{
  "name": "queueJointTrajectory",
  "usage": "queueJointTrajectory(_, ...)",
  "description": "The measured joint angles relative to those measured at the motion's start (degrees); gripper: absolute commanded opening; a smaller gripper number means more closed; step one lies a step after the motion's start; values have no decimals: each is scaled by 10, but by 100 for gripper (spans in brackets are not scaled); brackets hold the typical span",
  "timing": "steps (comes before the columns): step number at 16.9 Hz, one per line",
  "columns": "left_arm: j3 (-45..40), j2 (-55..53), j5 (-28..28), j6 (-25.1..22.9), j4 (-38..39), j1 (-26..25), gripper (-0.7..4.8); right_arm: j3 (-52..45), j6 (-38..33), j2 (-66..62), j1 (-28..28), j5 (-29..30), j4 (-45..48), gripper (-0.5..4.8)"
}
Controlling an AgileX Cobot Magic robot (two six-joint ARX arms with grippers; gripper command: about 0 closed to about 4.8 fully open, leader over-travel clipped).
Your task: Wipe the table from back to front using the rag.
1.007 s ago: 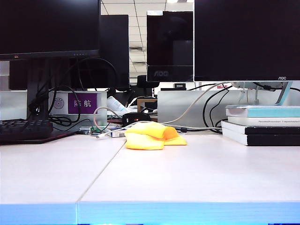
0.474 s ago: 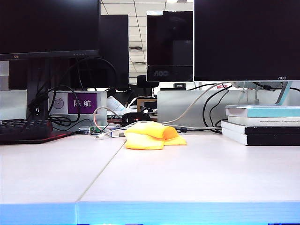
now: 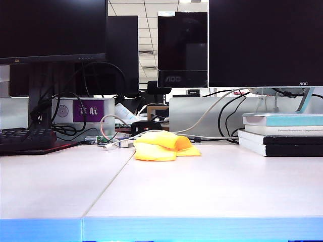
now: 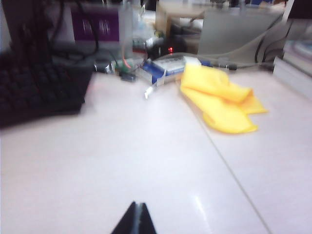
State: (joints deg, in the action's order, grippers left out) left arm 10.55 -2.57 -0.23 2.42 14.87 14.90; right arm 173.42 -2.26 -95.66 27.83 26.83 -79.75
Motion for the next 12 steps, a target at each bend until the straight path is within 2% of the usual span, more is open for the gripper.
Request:
queueJointTrajectory(2, -43, 0, 1, 0, -35, 0, -6, 0, 0, 0, 0, 0, -2, -1)
queueJointTrajectory(4, -64, 0, 1, 0, -37, 0, -6, -6, 0, 0, 0, 0, -2, 0)
queueJointTrajectory(12, -73, 1, 2, 9, -37, 0, -6, -8, 4, 0, 0, 0, -3, -1)
